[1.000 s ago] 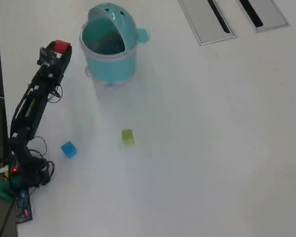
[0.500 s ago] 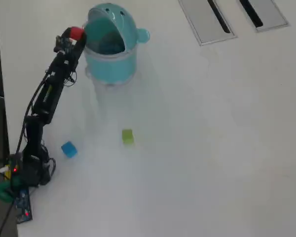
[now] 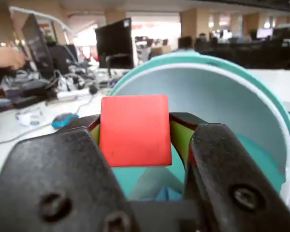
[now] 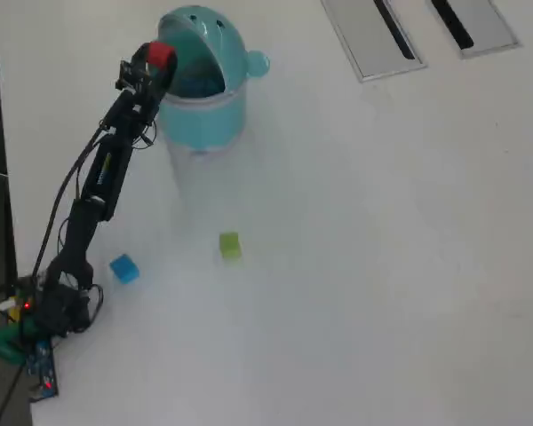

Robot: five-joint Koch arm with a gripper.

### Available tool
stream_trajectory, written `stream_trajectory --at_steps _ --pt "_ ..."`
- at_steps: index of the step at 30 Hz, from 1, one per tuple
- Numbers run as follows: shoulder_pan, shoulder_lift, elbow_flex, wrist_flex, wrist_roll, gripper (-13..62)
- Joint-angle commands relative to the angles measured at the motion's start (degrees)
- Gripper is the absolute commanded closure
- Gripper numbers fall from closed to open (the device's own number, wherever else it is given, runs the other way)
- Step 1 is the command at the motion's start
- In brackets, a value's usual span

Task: Grasp RGB lego blocks and put them in the bin one by one.

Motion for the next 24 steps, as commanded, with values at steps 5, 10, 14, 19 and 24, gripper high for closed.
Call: stream_trajectory --at_steps 5,10,14,19,24 --pt "1.05 1.14 -4.39 -0.70 -5.19 29.0" --pt "1.49 0.70 -4.48 -0.26 -10.46 23.7" --pt "1.67 0.70 -4.48 -0.26 -13.54 21.3" --pt "2.55 0.53 -7.29 4.48 -13.45 20.7" --pt "6.42 -2.02 -21.80 23.29 -13.71 18.8"
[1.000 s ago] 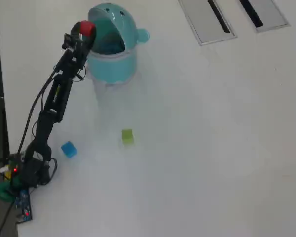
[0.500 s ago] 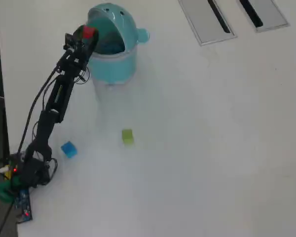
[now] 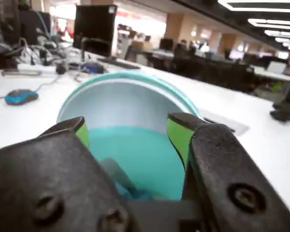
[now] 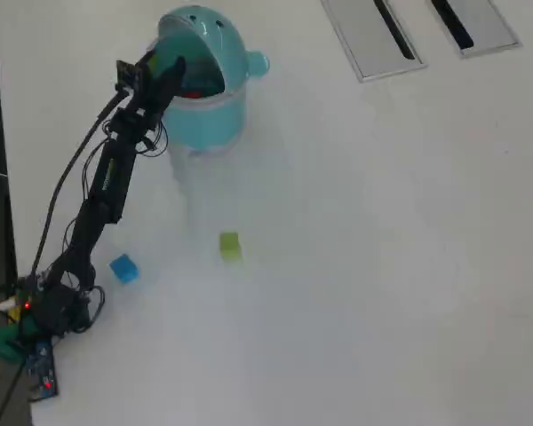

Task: Grasp RGB lego blocks and put them in the bin one by one.

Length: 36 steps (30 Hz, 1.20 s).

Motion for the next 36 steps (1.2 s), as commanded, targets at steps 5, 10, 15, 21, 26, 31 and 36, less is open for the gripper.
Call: stream_trajectory --at_steps 5,10,15,21,26,31,36 --pt "7.21 6.68 -2.29 10.63 0.79 16.9" --pt "12.92 10.28 -2.29 16.96 0.97 16.2" --pt "17.93 13.71 -2.29 24.79 1.32 16.1" --pt "20.48 15.82 -2.29 30.59 4.48 15.3" --pt "22.06 16.70 -2.29 32.78 4.92 15.0" --pt "27.25 17.75 -2.29 31.55 6.86 14.6" --pt "34.80 16.08 -2.29 23.38 8.17 14.9"
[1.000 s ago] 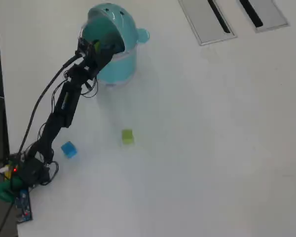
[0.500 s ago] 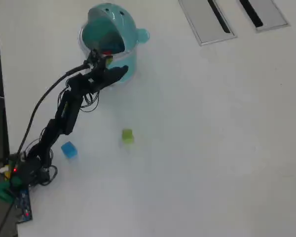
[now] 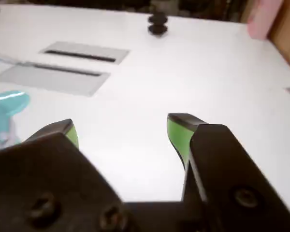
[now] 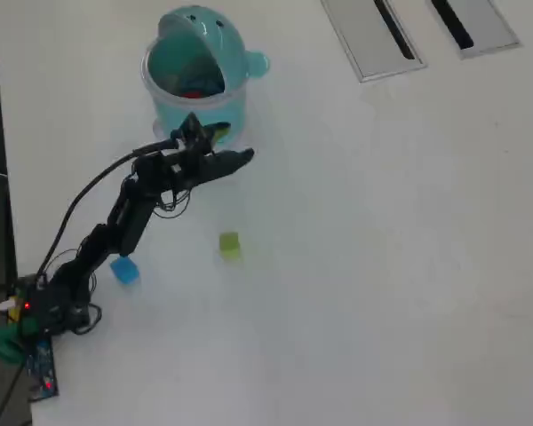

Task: Grasp RGB lego blocks and put them in the bin one by one.

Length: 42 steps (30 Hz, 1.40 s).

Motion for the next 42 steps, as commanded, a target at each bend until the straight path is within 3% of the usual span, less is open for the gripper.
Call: stream_trajectory --at_steps 1,14,22,36,42 --pt "2.72 1.76 -2.11 -7.12 0.70 14.9" --pt "8.70 -3.43 -0.88 -1.05 4.13 15.3" --pt "9.05 0.97 9.67 0.62 4.22 15.3" --pt "6.94 24.87 60.47 -22.59 4.31 15.3" --pt "7.56 28.48 74.71 -31.99 3.96 15.3"
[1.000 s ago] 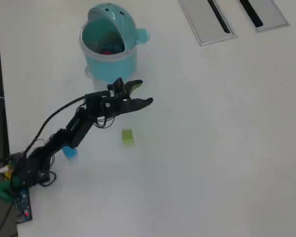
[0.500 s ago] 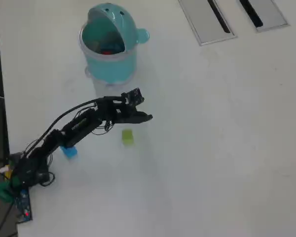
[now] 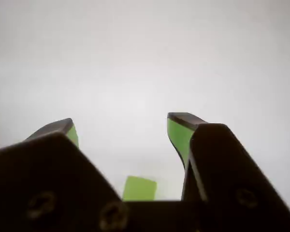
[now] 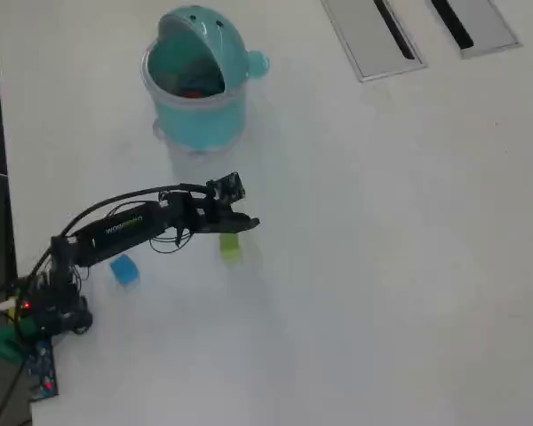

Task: Grasp RGB lego blocks and put them in the bin one by one.

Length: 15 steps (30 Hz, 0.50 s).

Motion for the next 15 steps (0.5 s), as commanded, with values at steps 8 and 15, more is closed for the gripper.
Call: stream_trajectory --at_steps 8,15 --pt "2.81 3.60 5.62 -8.44 -2.81 15.4" --pt "5.01 3.78 11.25 -9.23 -3.25 15.4"
